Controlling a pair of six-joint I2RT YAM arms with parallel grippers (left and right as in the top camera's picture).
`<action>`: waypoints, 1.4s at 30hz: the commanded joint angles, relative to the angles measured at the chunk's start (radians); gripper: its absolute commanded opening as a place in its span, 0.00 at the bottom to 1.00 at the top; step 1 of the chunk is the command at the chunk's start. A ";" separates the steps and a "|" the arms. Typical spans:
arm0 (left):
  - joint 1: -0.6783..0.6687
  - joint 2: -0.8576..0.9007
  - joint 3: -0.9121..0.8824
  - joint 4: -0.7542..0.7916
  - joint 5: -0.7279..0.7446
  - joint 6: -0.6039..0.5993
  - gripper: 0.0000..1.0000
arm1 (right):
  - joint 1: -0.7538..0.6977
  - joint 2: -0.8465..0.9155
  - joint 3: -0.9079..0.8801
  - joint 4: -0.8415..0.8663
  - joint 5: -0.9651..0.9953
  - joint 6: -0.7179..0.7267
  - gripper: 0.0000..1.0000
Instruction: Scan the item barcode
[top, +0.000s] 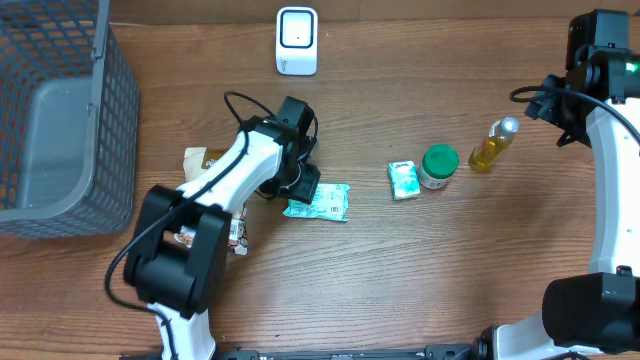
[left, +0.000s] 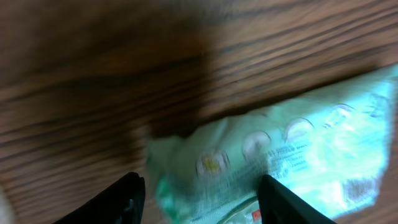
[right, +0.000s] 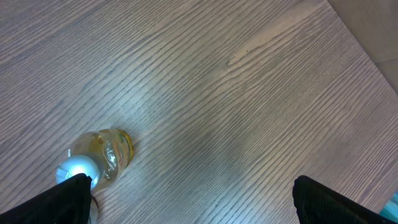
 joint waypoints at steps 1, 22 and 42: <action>-0.002 0.051 -0.005 0.000 0.048 -0.008 0.57 | 0.000 0.000 0.008 0.005 0.002 0.007 1.00; 0.001 -0.072 0.050 -0.033 0.050 -0.008 0.04 | 0.000 0.000 0.008 0.005 0.002 0.007 1.00; 0.001 -0.230 0.049 -0.149 0.364 0.036 0.04 | 0.000 0.000 0.008 0.005 0.002 0.007 1.00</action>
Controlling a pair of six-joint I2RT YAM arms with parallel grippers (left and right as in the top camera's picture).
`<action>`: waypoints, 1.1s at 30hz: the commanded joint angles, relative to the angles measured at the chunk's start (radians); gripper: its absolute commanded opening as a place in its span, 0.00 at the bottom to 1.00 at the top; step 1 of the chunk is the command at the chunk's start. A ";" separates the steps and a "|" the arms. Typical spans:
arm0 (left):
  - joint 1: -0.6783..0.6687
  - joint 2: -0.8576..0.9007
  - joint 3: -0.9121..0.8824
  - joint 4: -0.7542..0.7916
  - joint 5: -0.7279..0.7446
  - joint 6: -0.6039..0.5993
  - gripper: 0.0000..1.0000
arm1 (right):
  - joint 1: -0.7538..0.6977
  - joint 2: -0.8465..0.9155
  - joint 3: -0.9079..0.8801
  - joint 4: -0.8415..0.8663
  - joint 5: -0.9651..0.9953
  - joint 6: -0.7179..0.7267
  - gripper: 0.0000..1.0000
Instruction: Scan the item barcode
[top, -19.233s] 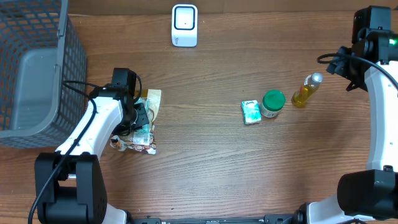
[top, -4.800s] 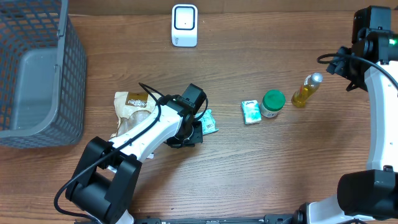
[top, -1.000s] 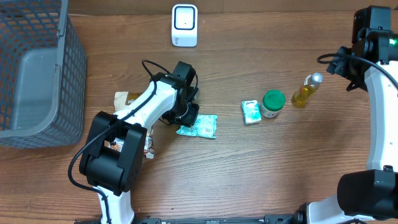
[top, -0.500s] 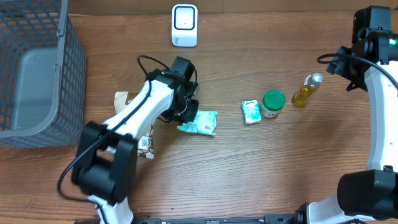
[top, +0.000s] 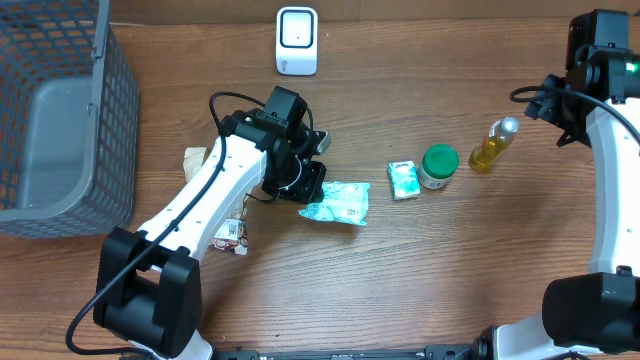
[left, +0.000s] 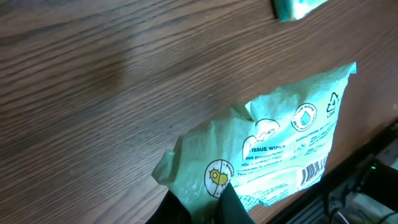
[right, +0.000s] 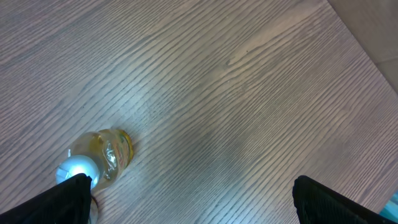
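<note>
A pale green tissue-wipes packet (top: 340, 204) hangs from my left gripper (top: 308, 186), which is shut on its left edge, just right of the table's middle. In the left wrist view the packet (left: 280, 146) shows its printed face and a barcode (left: 314, 168) near its lower right corner, with my gripper (left: 199, 202) pinching the corner by the yellow emblem. The white scanner (top: 297, 41) stands at the back centre. My right gripper (right: 199, 205) is open, high over bare wood at the far right (top: 562, 100).
A grey wire basket (top: 60, 120) fills the back left. A small teal box (top: 403, 180), a green-lidded jar (top: 438, 165) and a yellow bottle (top: 493, 145) (right: 99, 155) stand in a row at right. Snack packets (top: 200, 158) lie under the left arm.
My left gripper stood open around the packet's edge on the table; now it is shut on that edge, and the packet is raised and a little farther right. The right arm has not moved.
</note>
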 joint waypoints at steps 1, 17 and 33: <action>0.000 -0.019 0.020 0.002 0.064 0.025 0.04 | 0.000 0.000 0.008 0.005 0.002 0.008 1.00; -0.002 -0.019 0.019 -0.012 0.095 0.026 0.04 | 0.000 0.000 0.008 0.005 0.002 0.008 1.00; -0.002 -0.018 0.017 -0.024 0.086 0.045 0.04 | 0.000 0.000 0.008 0.005 0.002 0.008 1.00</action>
